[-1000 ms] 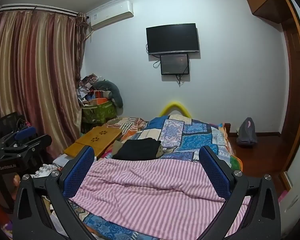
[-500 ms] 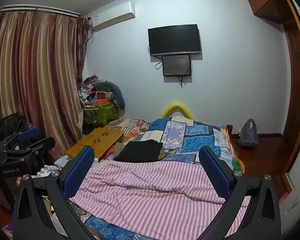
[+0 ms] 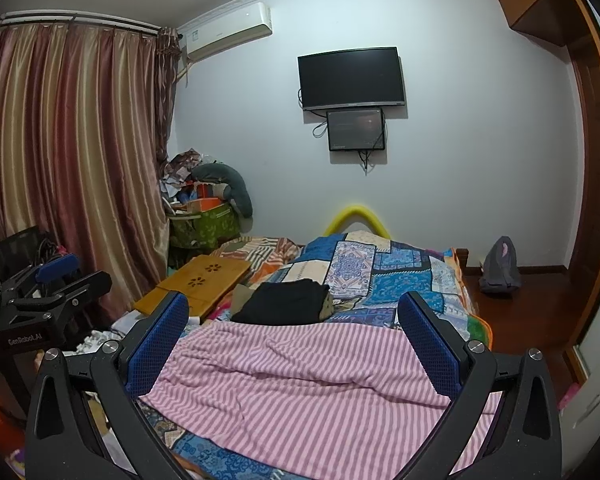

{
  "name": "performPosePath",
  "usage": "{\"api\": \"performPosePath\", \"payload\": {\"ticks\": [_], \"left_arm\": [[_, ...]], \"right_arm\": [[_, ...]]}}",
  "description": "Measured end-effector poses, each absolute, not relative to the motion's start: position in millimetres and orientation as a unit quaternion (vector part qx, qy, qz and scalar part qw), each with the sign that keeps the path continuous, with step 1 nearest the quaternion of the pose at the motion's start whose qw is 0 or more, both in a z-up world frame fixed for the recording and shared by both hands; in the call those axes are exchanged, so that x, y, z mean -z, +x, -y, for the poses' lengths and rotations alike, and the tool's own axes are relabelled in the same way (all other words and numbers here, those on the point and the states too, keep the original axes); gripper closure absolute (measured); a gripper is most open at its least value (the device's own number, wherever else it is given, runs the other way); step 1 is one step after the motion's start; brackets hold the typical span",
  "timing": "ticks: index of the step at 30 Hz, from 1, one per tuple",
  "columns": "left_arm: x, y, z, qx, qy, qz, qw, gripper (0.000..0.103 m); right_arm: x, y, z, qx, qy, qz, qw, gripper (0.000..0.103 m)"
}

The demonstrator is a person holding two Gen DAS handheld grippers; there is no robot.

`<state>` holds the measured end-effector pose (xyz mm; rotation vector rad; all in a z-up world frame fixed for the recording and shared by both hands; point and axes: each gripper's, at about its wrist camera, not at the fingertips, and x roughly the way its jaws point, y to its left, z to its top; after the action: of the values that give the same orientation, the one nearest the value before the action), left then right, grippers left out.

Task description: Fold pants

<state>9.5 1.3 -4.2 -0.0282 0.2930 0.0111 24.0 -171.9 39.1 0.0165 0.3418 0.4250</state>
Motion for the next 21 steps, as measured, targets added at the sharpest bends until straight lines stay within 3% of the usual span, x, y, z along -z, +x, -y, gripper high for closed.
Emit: {"api": "performPosePath", "payload": {"ticks": [21], "left_arm": [[2.6,10.9,-1.3,-0.007,-0.014,-0.143,0.990,0.000]], "right_arm": [[-38.9,23.3,167.2,-0.211,0.005,-0.166,0.963,0.000]]}}
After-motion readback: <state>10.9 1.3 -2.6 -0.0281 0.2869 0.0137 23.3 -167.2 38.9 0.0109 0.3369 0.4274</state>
